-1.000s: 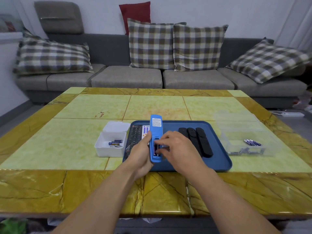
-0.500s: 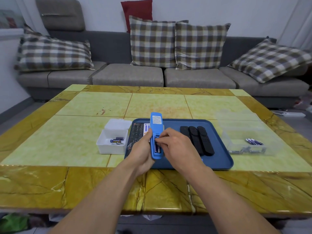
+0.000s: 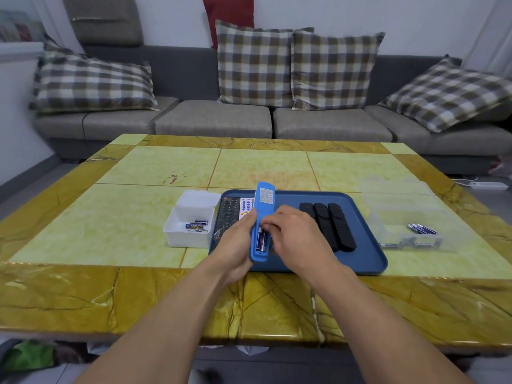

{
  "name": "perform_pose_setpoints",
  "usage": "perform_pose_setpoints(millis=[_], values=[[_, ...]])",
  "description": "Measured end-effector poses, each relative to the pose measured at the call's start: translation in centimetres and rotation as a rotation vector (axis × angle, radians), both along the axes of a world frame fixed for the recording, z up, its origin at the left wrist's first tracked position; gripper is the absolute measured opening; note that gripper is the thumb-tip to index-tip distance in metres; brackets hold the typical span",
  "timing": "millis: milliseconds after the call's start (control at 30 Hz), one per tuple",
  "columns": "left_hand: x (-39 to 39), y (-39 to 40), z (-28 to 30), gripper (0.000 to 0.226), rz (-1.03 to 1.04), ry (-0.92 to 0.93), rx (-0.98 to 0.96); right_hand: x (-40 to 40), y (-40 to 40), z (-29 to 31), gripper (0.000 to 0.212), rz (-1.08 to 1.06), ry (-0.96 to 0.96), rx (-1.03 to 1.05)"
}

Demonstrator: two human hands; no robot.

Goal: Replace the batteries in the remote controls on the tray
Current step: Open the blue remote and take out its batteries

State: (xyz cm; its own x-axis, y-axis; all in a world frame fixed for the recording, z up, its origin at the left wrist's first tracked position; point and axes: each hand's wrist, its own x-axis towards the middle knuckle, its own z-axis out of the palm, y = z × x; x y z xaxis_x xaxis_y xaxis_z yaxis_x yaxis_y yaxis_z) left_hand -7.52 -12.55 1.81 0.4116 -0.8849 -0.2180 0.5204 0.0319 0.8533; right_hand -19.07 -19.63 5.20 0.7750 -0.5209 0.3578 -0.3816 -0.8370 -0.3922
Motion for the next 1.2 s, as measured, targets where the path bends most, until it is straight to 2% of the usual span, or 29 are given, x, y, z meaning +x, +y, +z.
perform_pose_setpoints(millis=[233, 367, 500, 633, 767, 900, 1000, 1067, 1200], values=[[-0.2, 0.0, 0.0, 0.039, 0.002, -0.030, 0.004, 0.1, 0.0, -0.1, 0.015, -0.081, -0.066, 0.228], [-0.3, -0.4, 0.0, 0.042, -0.016, -0.059, 0.008, -0.2, -0.2, -0.5, 0.004, -0.129, -0.145, 0.431], [-0.5, -0.5, 0.1, 0.041, -0.021, -0.065, 0.013, -0.4, -0.4, -1.0, 0.018, -0.168, -0.178, 0.578], [-0.8, -0.9, -0.1, 0.042, -0.034, -0.086, 0.025, -0.3, -0.4, -1.1, 0.020, -0.202, -0.239, 0.723], [-1.1, -1.0, -0.2, 0.040, -0.046, -0.086, 0.035, -0.4, -0.7, -1.3, 0.018, -0.169, -0.246, 0.772], [-0.8, -1.1, 0.1, 0.044, -0.027, -0.102, 0.009, -0.7, -0.9, 0.0, 0.005, -0.196, -0.466, 0.921], [-0.6, -1.2, 0.2, 0.047, 0.008, -0.080, 0.029, -1.5, -1.4, 1.2, 0.025, -0.187, -0.630, 1.194], [-0.5, -1.3, 0.1, 0.049, 0.016, -0.074, 0.052, -1.8, -1.3, 1.2, 0.031, -0.180, -0.559, 1.307], [-0.6, -1.2, 0.2, 0.043, 0.006, -0.057, 0.054, -1.8, -0.8, 0.4, 0.035, -0.171, -0.333, 1.250]])
